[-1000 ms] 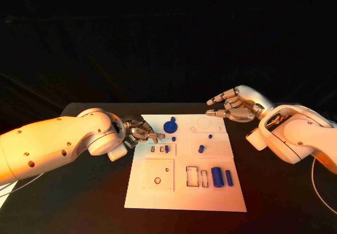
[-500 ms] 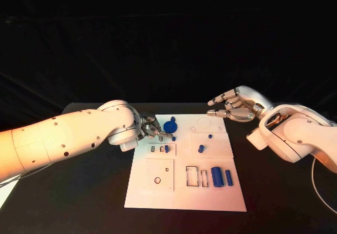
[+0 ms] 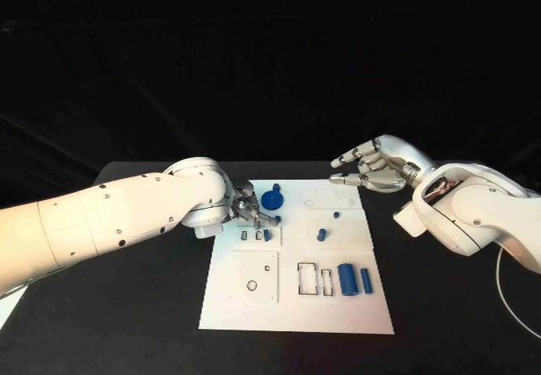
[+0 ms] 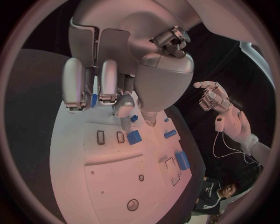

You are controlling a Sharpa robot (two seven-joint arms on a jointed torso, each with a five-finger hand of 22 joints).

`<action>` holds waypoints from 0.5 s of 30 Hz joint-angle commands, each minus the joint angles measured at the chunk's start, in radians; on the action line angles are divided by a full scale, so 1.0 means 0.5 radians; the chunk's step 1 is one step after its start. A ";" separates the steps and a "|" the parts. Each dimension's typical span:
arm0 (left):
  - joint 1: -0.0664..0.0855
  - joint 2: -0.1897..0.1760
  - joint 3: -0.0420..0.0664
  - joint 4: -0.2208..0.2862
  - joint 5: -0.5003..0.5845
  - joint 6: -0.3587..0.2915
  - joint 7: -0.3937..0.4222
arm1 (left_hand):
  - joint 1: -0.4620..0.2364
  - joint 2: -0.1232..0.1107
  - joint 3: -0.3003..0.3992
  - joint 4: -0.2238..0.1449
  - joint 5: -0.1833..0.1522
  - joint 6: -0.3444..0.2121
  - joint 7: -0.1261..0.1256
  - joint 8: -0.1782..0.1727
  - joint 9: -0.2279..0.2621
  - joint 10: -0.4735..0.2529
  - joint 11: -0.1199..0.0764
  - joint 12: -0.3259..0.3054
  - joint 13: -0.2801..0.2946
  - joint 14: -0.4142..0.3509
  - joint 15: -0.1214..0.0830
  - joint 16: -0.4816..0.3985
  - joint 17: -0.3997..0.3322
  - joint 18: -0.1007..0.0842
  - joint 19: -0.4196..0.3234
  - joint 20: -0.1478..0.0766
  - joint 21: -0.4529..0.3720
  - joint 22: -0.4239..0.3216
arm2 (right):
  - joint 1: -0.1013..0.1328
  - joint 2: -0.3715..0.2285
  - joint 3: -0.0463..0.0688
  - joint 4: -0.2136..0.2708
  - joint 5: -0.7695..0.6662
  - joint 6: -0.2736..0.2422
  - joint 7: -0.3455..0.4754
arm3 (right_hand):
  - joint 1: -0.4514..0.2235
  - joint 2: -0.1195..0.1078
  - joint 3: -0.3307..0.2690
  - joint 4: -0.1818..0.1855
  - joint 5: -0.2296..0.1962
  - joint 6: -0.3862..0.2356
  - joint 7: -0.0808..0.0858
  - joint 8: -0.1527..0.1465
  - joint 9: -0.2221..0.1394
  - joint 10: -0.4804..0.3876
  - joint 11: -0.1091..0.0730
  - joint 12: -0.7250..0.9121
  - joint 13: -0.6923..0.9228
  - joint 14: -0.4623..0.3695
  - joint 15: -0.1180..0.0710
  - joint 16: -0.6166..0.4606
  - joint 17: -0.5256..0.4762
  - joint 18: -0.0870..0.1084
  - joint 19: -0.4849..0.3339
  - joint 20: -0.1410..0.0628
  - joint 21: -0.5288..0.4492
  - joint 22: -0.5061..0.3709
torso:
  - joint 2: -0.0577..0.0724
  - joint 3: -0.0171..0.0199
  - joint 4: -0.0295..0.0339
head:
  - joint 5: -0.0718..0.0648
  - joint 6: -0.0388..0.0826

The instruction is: Assemble the parts on the task board

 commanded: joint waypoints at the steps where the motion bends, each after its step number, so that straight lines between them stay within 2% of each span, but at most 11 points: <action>1: 0.001 0.019 -0.003 -0.013 -0.040 0.110 -0.023 | -0.015 0.003 -0.013 -0.001 -0.012 -0.008 -0.002 0.012 0.003 0.013 -0.001 0.011 0.005 0.211 -0.016 0.006 0.526 -0.029 0.123 -0.013 0.008 0.280 | 0.001 0.007 0.000 -0.004 -0.009 0.036 -0.008 | -0.009 0.017 -0.020 0.003 0.014 0.014 -0.004 0.010 0.003 -0.008 -0.006 -0.006 -0.005 0.127 0.004 -0.013 0.139 0.013 -0.020 -0.001 -0.013 0.173 | 0.001 -0.0013 0.001 | 0.002 -0.002; 7: -0.001 0.039 -0.011 -0.029 -0.040 0.152 -0.029 | -0.016 0.010 -0.016 -0.003 -0.011 -0.006 -0.005 0.017 0.010 0.020 -0.003 0.020 0.015 0.211 -0.018 0.006 0.526 -0.031 0.128 -0.015 0.016 0.294 | 0.001 0.014 -0.001 -0.008 -0.009 0.040 -0.007 | -0.011 0.020 -0.024 0.007 0.019 0.013 -0.004 0.010 0.003 -0.009 -0.007 -0.008 -0.007 0.126 0.004 -0.016 0.135 0.014 -0.023 -0.001 -0.015 0.169 | 0.001 0.0008 0.003 | 0.003 -0.008; 12: -0.003 0.048 -0.013 -0.033 -0.040 0.203 -0.035 | -0.013 0.016 -0.016 -0.005 -0.011 -0.007 -0.006 0.019 0.015 0.020 -0.004 0.021 0.014 0.211 -0.019 0.006 0.526 -0.032 0.129 -0.016 0.017 0.295 | 0.000 0.021 -0.002 -0.012 -0.009 0.048 -0.007 | -0.009 0.023 -0.028 0.009 0.029 0.013 -0.005 0.010 0.003 -0.009 -0.007 -0.008 -0.008 0.125 0.003 -0.017 0.133 0.014 -0.024 -0.002 -0.016 0.169 | 0.000 -0.0020 0.001 | 0.003 -0.011; 15: -0.006 0.054 -0.013 -0.037 -0.040 0.218 -0.036 | -0.011 0.018 -0.016 -0.005 -0.011 -0.008 -0.006 0.020 0.016 0.019 -0.005 0.020 0.014 0.211 -0.019 0.006 0.526 -0.032 0.129 -0.016 0.018 0.297 | 0.000 0.022 -0.003 -0.015 -0.008 0.054 -0.010 | -0.009 0.024 -0.030 0.009 0.033 0.014 -0.005 0.010 0.003 -0.009 -0.008 -0.009 -0.008 0.125 0.003 -0.017 0.133 0.015 -0.024 -0.002 -0.016 0.168 | 0.000 0.0000 0.001 | 0.008 -0.013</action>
